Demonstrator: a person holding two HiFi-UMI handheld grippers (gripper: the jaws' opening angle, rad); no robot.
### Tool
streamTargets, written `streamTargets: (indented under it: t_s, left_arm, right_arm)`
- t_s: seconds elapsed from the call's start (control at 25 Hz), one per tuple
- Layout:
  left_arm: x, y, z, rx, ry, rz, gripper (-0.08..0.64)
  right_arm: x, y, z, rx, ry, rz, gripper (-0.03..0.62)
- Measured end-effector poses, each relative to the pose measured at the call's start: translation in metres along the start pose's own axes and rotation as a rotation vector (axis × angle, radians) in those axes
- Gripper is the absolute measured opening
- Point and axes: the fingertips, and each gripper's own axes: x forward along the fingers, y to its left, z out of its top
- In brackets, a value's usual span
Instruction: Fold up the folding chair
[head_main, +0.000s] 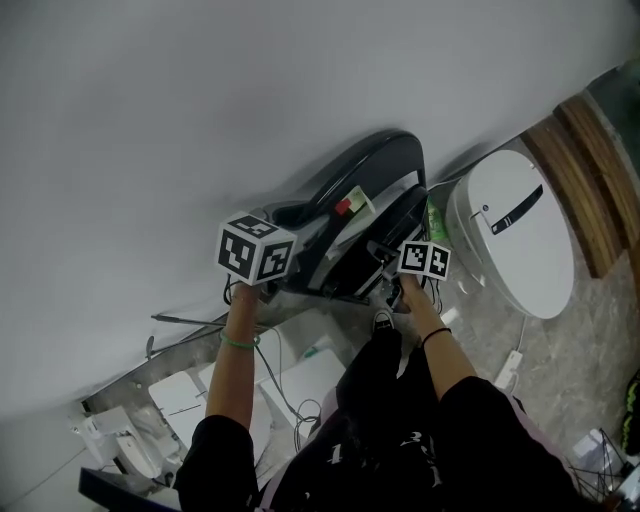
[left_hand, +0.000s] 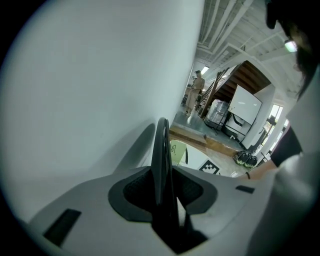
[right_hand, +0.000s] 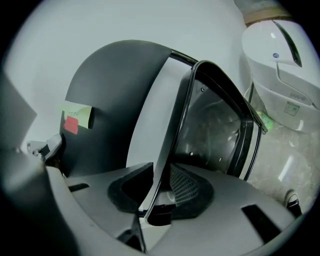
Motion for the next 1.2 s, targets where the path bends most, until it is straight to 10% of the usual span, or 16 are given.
streamTargets:
  t_s: [1.2]
  left_arm:
    - [-0.012, 0.022, 0.008, -0.012, -0.081, 0.070, 0.138]
  right_arm:
    - [-0.036, 0.003, -0.015, -0.024, 0.032, -0.008, 0.114]
